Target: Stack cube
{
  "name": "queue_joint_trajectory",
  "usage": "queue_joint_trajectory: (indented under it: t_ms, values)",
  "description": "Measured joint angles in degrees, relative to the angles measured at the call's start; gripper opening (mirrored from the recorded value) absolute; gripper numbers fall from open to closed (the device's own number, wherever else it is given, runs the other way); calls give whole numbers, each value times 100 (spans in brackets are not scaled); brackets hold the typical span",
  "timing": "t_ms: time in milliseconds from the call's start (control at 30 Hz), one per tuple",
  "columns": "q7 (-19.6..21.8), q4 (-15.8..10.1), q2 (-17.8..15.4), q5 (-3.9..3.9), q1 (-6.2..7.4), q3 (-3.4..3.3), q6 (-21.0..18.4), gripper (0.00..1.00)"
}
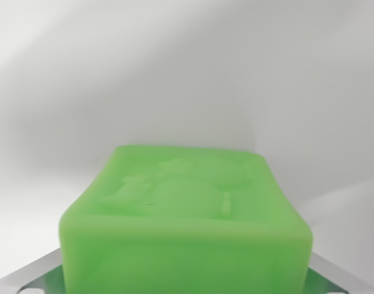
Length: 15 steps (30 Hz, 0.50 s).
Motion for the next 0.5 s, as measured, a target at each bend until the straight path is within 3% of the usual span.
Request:
queue_joint_trajectory:
  t_ms: [500]
  values:
    - [0,-74,-254,0,2,-5,-169,0]
